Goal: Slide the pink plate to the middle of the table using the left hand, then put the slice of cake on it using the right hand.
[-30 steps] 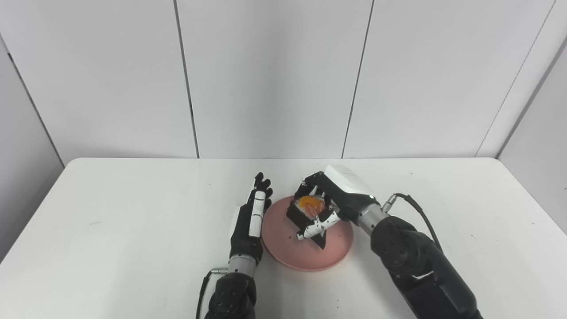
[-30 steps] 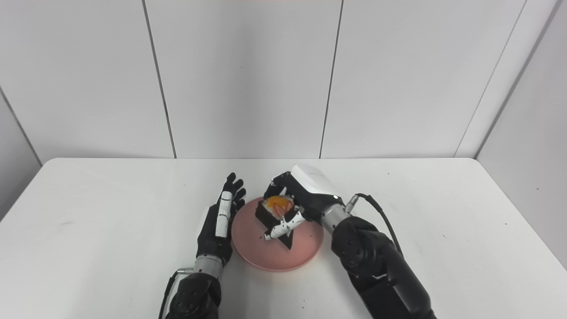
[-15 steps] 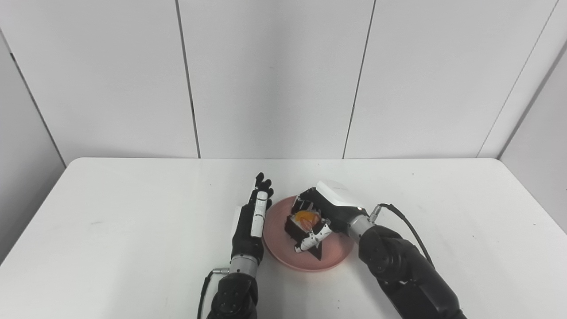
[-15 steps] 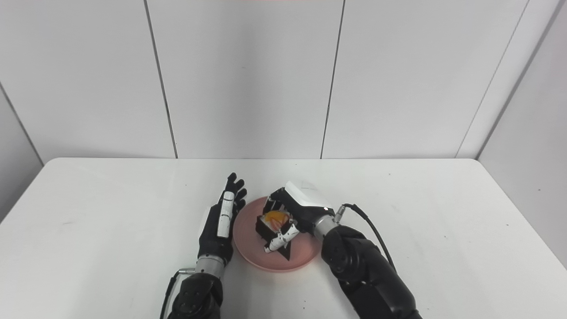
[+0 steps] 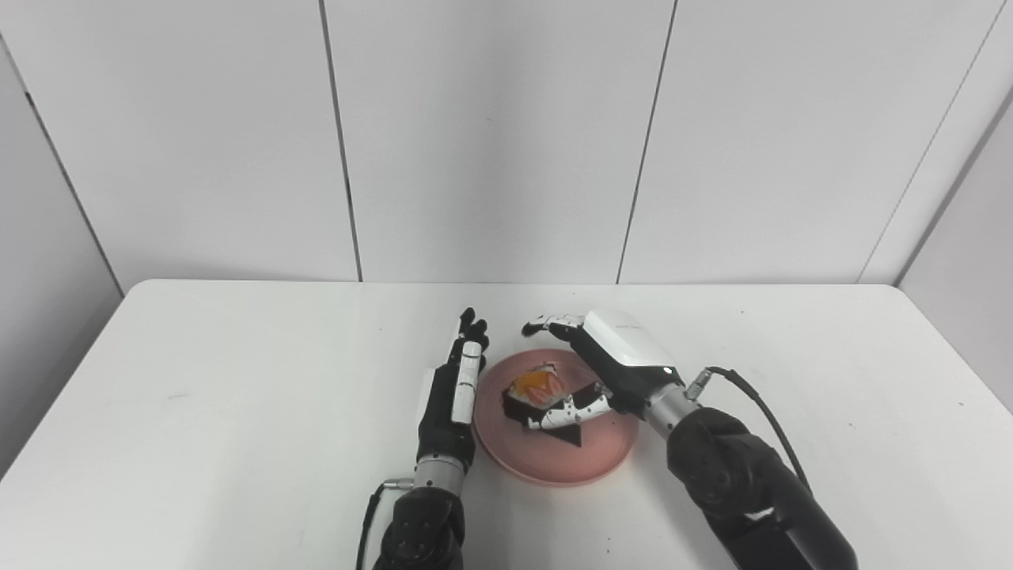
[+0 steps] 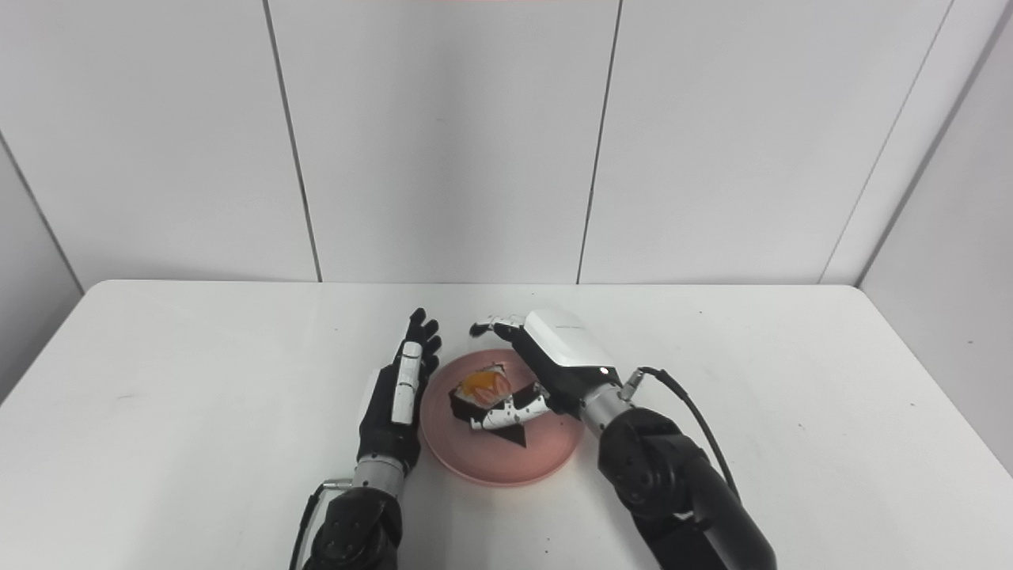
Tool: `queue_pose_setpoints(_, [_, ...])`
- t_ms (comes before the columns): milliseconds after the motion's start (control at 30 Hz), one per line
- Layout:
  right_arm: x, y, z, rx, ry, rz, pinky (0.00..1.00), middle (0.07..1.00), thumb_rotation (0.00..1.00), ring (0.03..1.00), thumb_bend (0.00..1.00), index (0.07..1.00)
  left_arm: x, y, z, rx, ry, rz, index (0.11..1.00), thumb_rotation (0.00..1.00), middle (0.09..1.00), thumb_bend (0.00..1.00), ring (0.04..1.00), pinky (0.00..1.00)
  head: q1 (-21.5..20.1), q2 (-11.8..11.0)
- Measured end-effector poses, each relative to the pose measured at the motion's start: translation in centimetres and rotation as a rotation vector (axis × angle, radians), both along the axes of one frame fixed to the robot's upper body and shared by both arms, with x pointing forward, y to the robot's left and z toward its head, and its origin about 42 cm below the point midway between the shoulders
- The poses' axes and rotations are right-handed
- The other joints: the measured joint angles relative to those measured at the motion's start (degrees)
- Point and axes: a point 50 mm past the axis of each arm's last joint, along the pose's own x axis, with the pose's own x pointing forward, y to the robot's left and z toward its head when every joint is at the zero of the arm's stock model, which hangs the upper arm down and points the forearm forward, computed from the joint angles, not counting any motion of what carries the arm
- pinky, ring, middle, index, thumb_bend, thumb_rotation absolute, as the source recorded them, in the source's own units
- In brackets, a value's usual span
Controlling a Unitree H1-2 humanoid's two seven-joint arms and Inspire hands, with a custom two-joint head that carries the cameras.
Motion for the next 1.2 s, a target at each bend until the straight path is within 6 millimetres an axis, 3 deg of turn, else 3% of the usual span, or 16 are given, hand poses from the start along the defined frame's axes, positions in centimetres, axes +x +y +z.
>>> queue_pose_setpoints(233, [-1.4,-1.0,-1.0,0.04,0.06,0.008,0.92,0.999,0.73,1.0,0.75,0.958,0.0,0.0,0.0,-0.006,0.001,0.0,0.981,1.0,0.988,0.63,0.981,0.99,0.0,0.09])
queue_pose_setpoints(400, [-1.7,-2.8,-2.4,0.173,0.033,-0.057,0.96,1.0,0.87,0.995,0.76,0.998,0.0,0.3,0.1,-0.028,0.005,0.0,0.982,1.0,0.99,0.62,0.985,1.0,-0.7,0.0])
queue_pose_setpoints(533, [-1.6,-3.5,-4.3,0.378,-0.009,-0.141,1.0,1.0,0.94,1.0,0.73,1.0,0.1,0.5,0.0,-0.051,0.012,0.005,0.972,0.99,0.983,0.63,0.978,0.98,-1.14,0.0])
queue_pose_setpoints(600, [-1.9,-3.2,-5.7,0.484,0.014,-0.162,1.0,1.0,0.96,1.0,0.69,1.0,0.1,0.5,0.0,-0.052,0.012,0.007,0.966,1.0,0.978,0.62,0.975,0.99,-1.67,-0.09])
queue_pose_setpoints(667, [-2.1,-2.9,-6.7,0.621,0.048,-0.181,1.0,1.0,0.86,1.0,0.64,1.0,0.1,0.5,0.0,-0.053,0.01,0.007,0.97,1.0,0.98,0.62,0.976,0.99,-2.02,-0.09])
queue_pose_setpoints(767, [-2.0,-2.9,-7.8,0.879,0.09,-0.18,1.0,1.0,0.81,1.0,0.7,1.0,0.1,0.5,0.0,-0.051,0.01,0.007,0.97,1.0,0.977,0.61,0.972,0.98,-2.11,-0.09])
queue_pose_setpoints(867, [-1.8,-3.1,-8.3,1.029,0.07,-0.171,1.0,1.0,0.8,1.0,0.74,1.0,0.1,0.5,0.0,-0.048,0.007,0.005,0.973,1.0,0.978,0.61,0.972,0.98,-2.63,-0.18])
queue_pose_setpoints(1200, [-1.2,-4.0,-9.0,1.159,0.056,-0.236,1.0,1.0,0.86,1.0,0.77,1.0,0.0,0.7,0.0,-0.031,0.001,0.001,0.962,1.0,0.968,0.63,0.963,0.98,-3.16,-0.09])
